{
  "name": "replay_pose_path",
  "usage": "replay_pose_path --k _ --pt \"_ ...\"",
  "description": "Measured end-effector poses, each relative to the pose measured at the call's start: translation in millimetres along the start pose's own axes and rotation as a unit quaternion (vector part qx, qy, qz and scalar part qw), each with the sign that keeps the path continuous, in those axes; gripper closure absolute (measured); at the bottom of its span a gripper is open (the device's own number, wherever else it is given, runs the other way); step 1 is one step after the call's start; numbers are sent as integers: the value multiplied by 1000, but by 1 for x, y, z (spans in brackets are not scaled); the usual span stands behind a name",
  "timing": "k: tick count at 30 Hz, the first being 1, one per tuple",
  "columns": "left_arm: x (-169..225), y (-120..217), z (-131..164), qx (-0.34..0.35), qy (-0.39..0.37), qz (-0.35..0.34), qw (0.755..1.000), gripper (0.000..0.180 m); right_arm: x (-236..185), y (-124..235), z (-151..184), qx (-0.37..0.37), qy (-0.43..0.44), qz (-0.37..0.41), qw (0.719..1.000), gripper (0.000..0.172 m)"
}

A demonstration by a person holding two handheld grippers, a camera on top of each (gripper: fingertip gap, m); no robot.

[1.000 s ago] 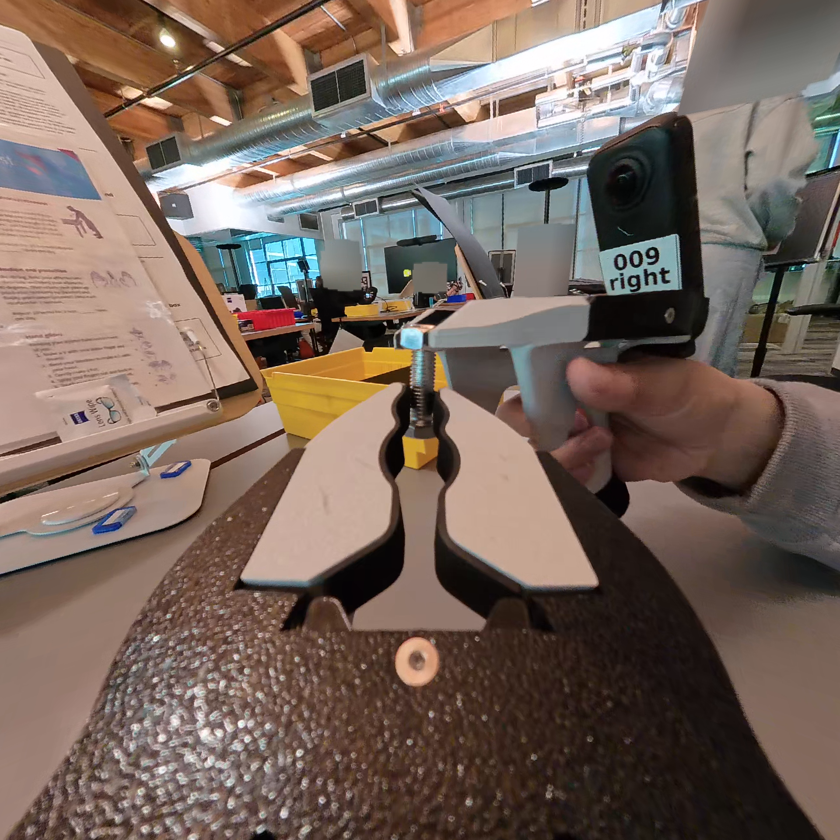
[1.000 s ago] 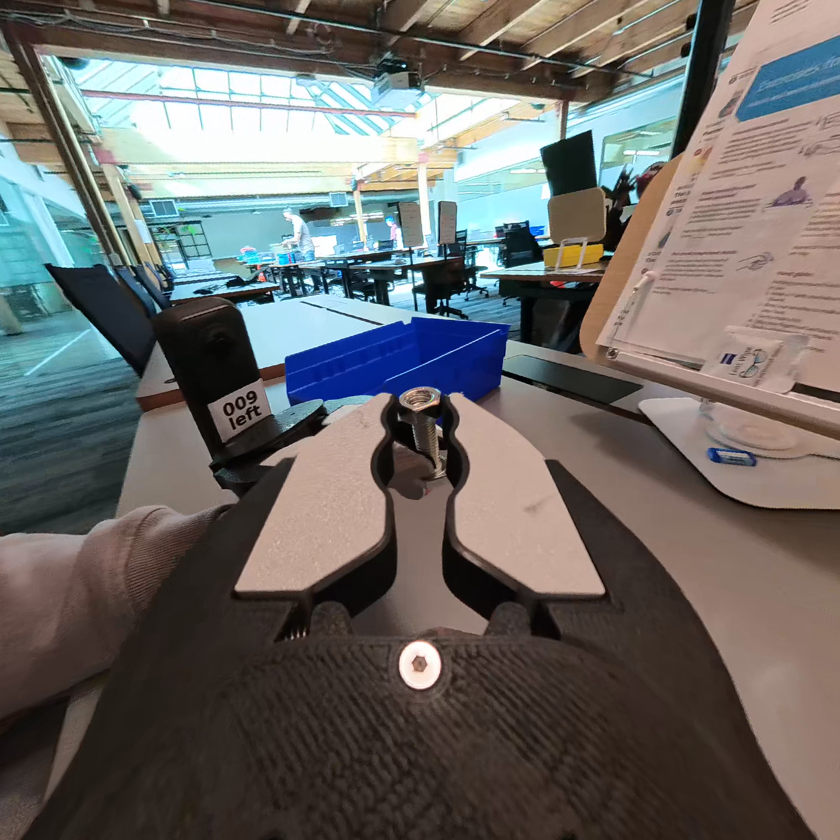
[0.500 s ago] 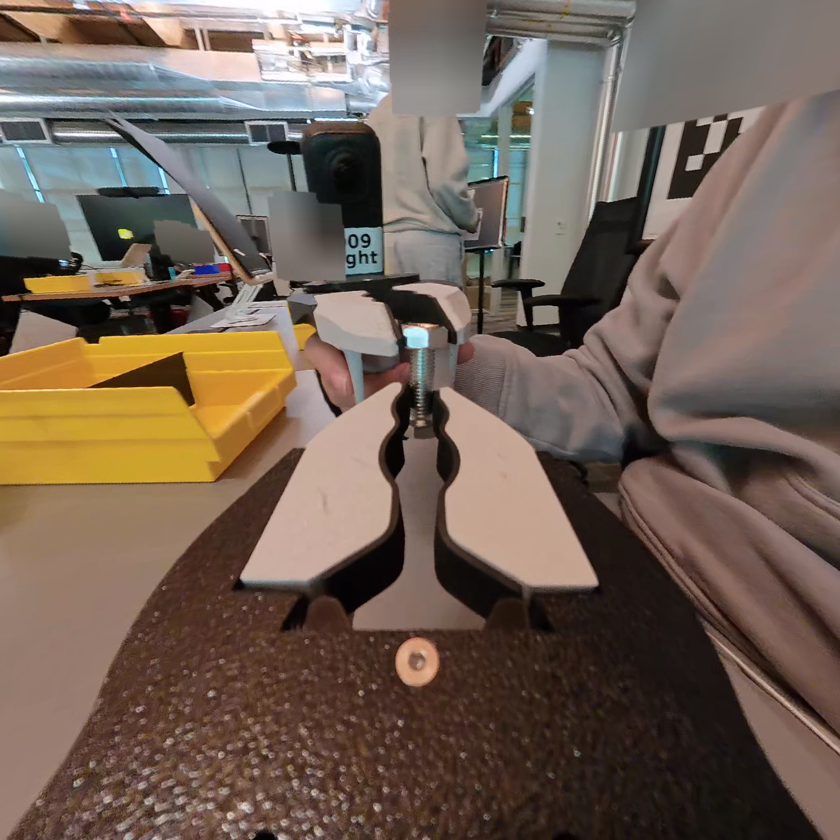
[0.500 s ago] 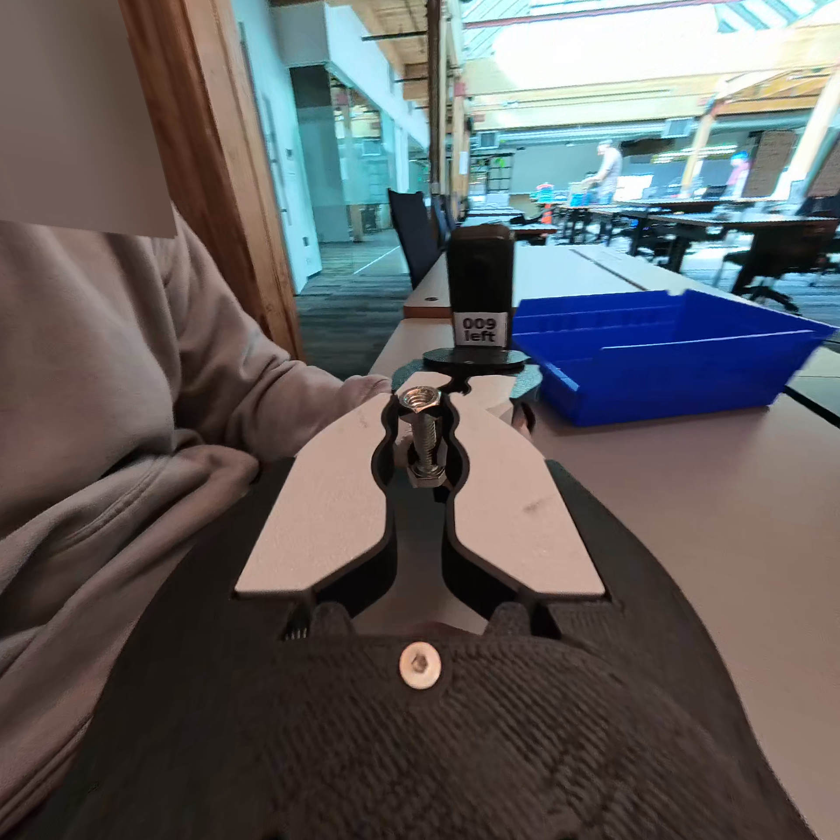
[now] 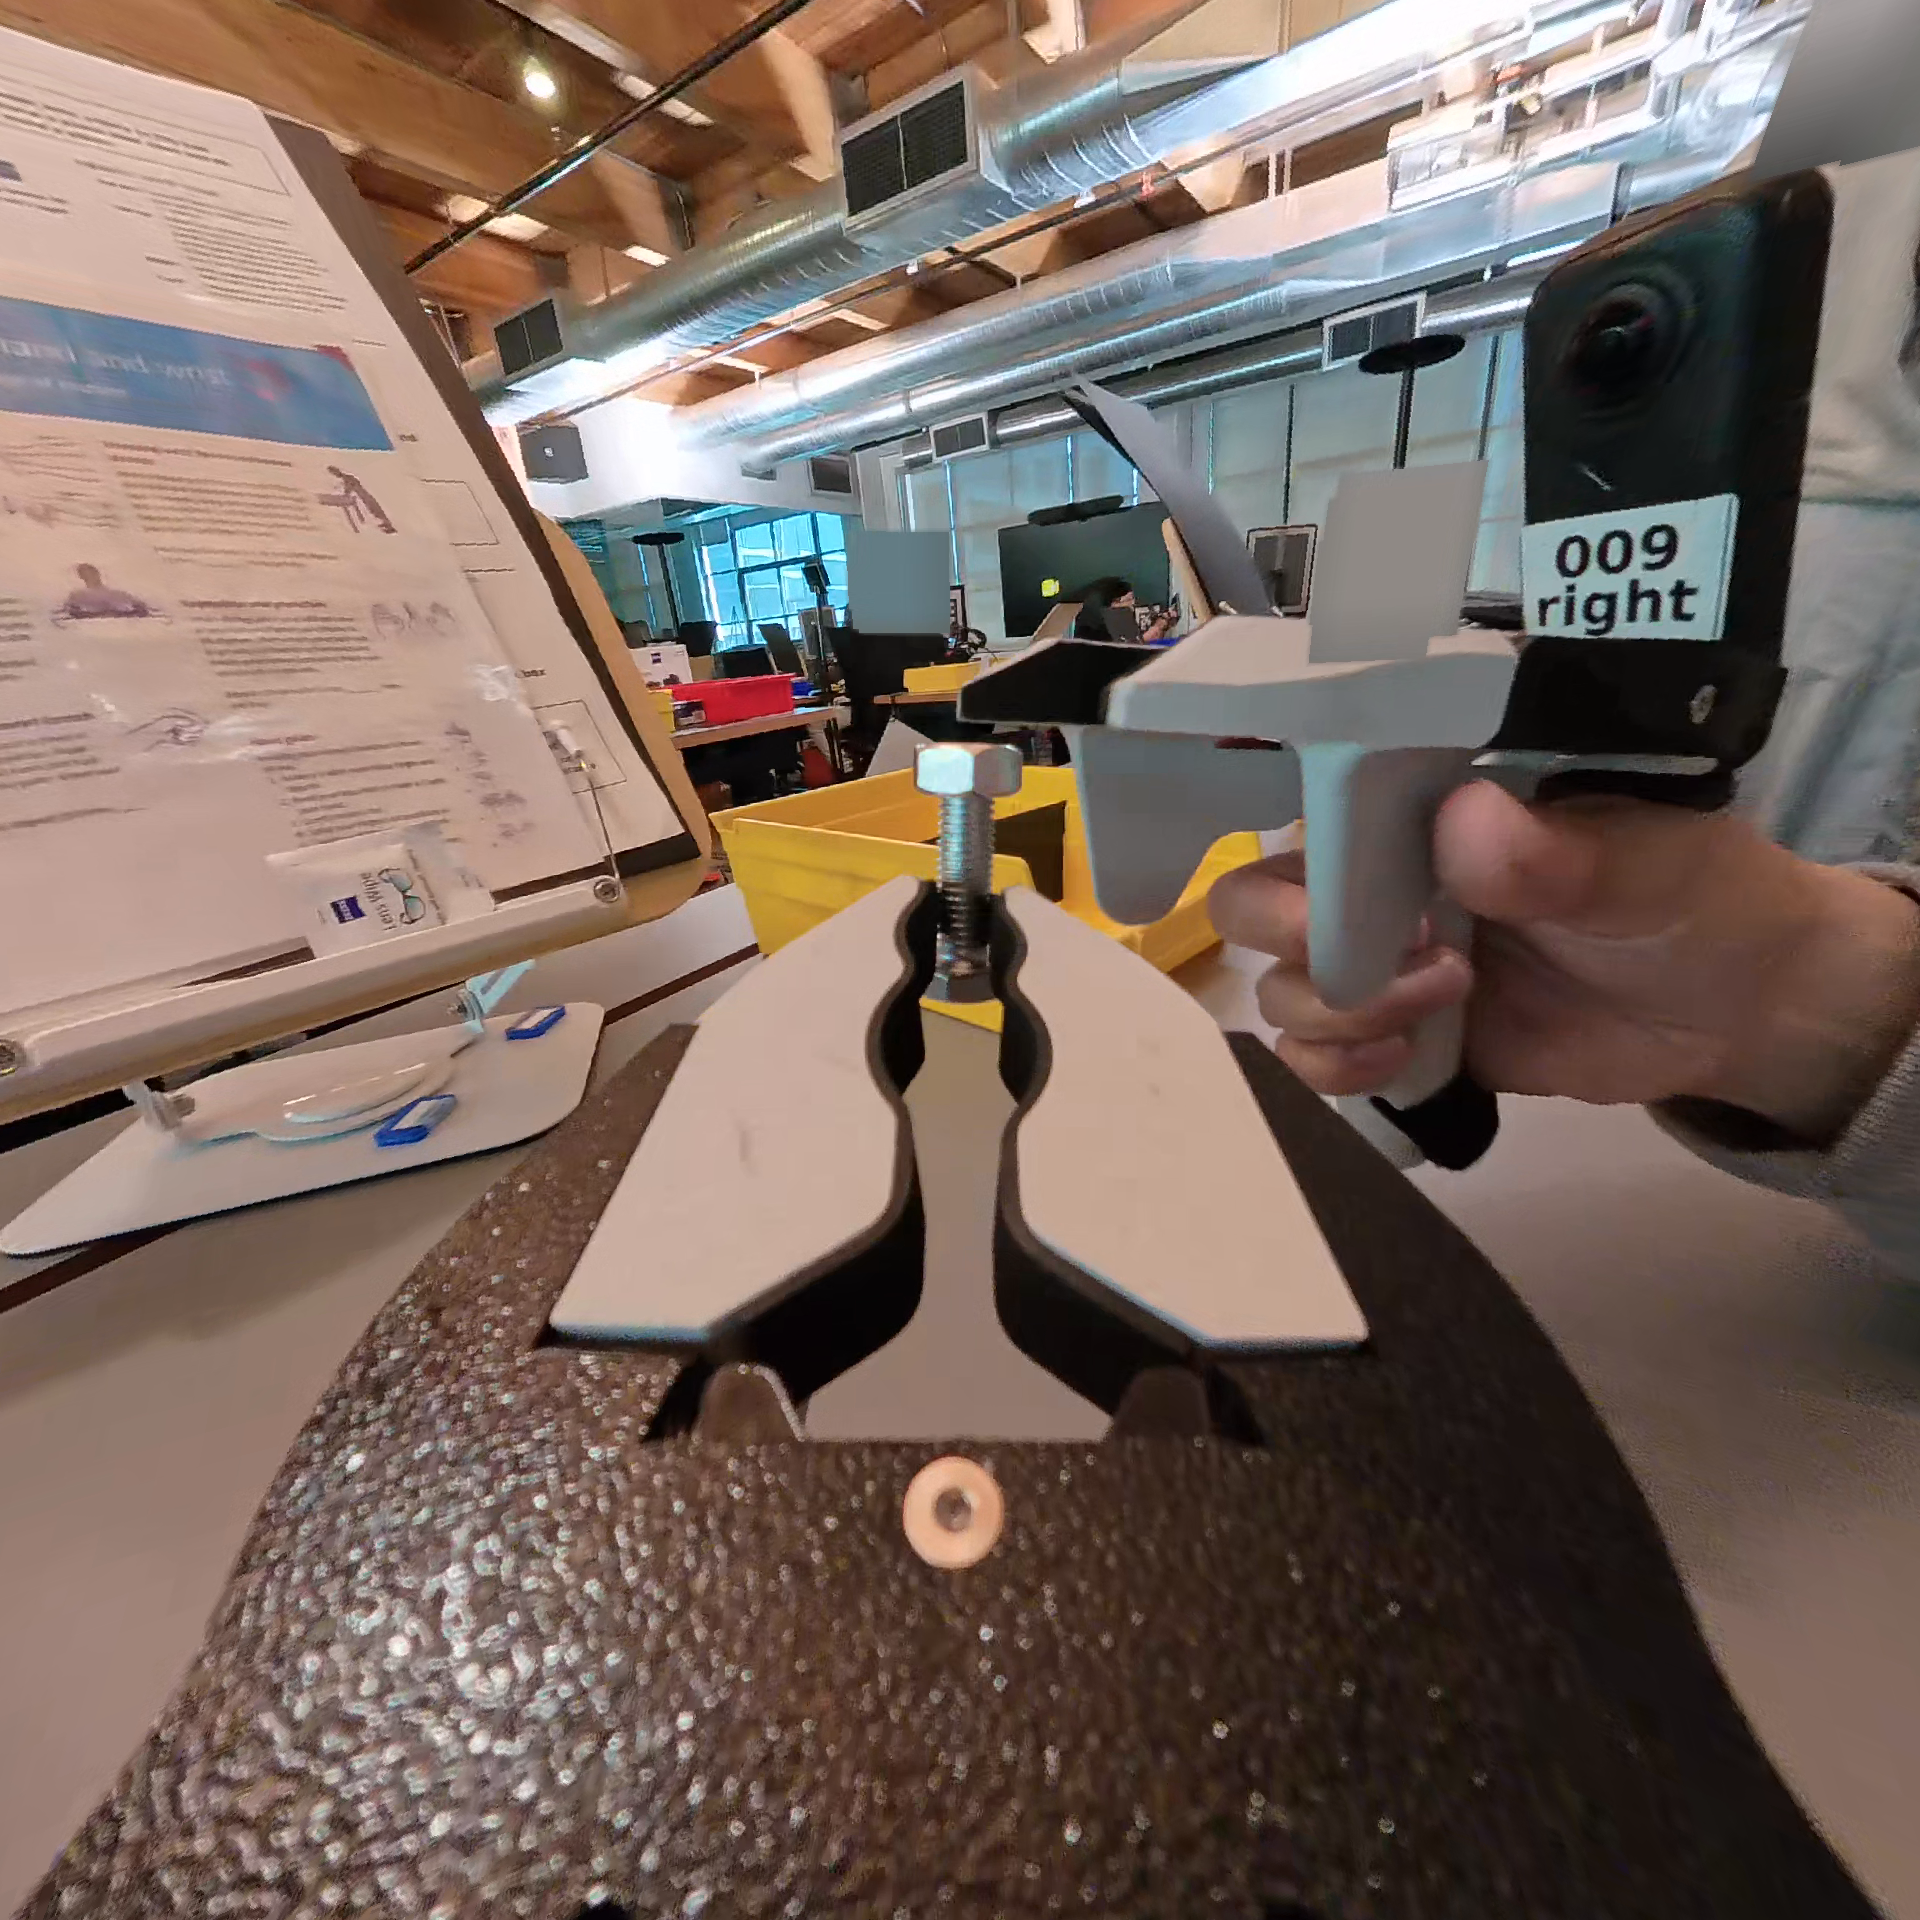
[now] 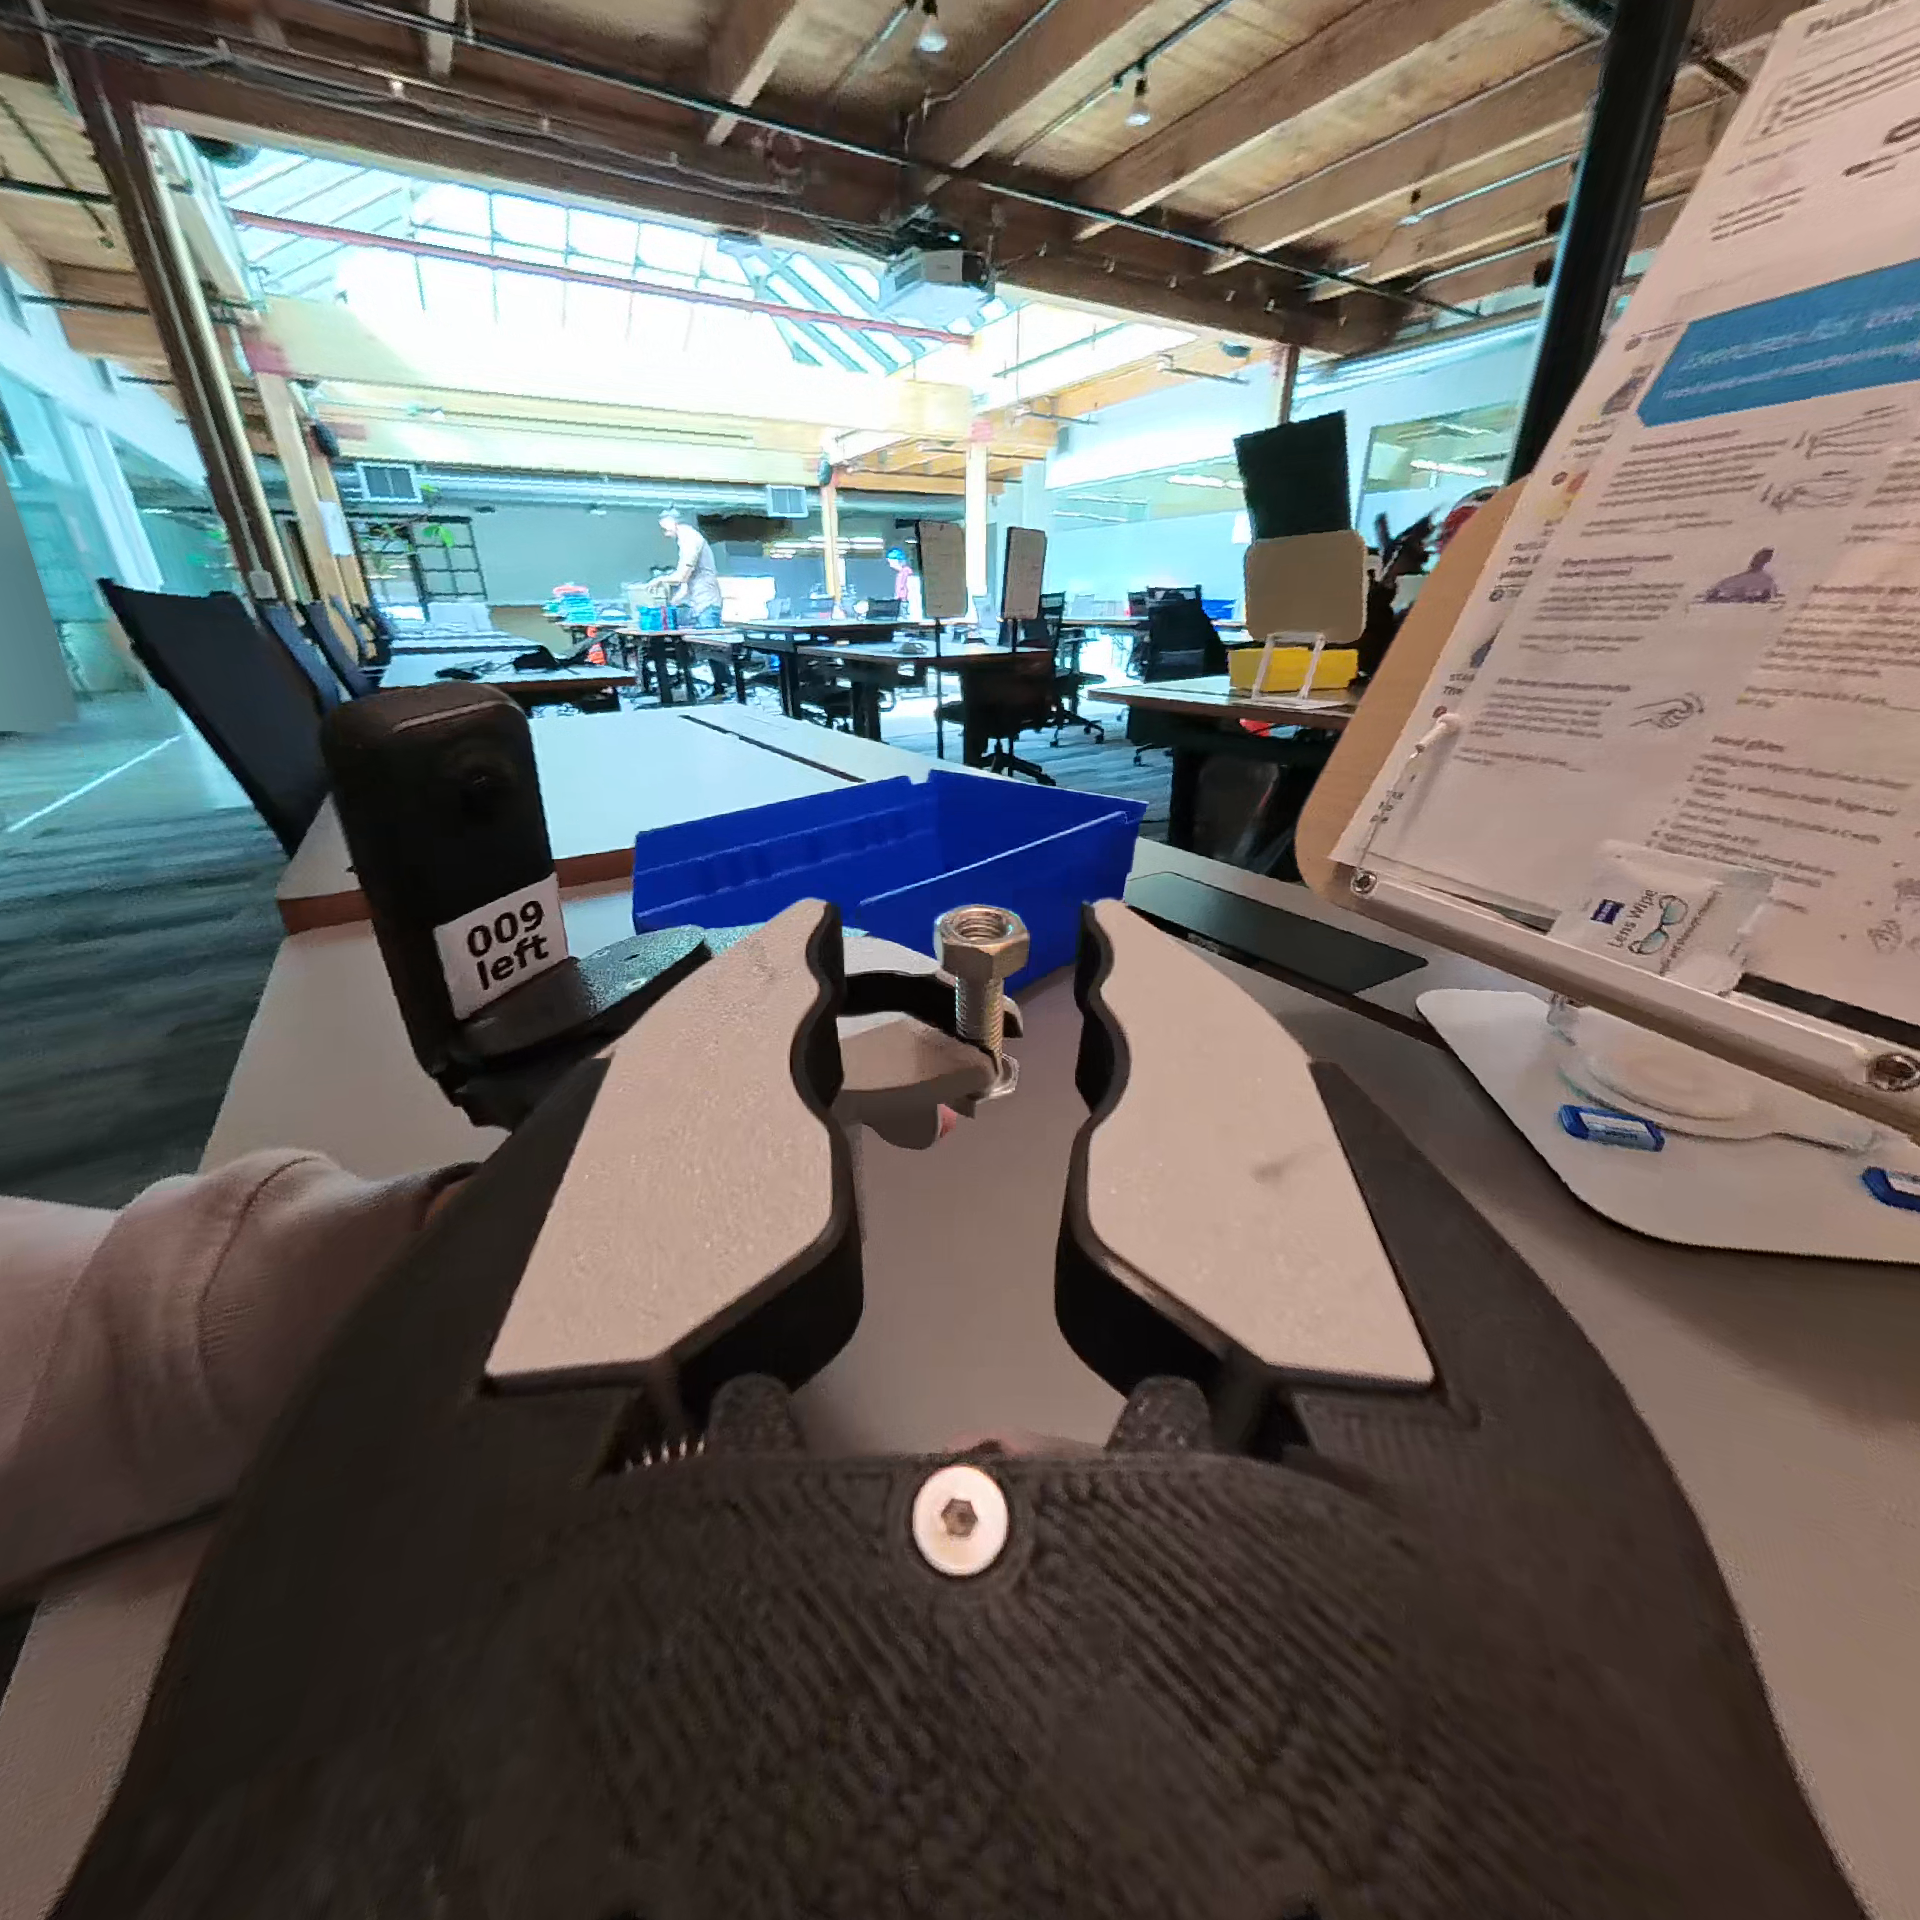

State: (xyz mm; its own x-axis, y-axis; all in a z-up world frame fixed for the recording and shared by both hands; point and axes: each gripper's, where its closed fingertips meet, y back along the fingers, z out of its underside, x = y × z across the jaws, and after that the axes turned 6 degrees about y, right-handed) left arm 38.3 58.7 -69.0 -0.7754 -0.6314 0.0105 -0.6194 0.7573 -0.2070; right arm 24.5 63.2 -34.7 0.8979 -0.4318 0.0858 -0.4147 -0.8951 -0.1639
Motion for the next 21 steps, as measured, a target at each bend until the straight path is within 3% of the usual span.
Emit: replay_pose_path --k 4,8,14,17,21 --pt "3 0 -1 5 2 9 1000 172 -1 -5 10 -20 -25 10 999 135" --pt "5 -1 0 1 0 13 1000 172 0 -4 7 -3 -40 16 999 151" --pt "5 -2 4 -12 -4 12 1000 172 3 -3 12 -20 -31 9 999 154" --pt "13 -1 3 -8 24 57 998 172 -3 1 10 -30 -11 -51 998 154" --pt "43 6 -3 -1 79 194 978 172 -22 21 0 -17 -26 -197 980 154"
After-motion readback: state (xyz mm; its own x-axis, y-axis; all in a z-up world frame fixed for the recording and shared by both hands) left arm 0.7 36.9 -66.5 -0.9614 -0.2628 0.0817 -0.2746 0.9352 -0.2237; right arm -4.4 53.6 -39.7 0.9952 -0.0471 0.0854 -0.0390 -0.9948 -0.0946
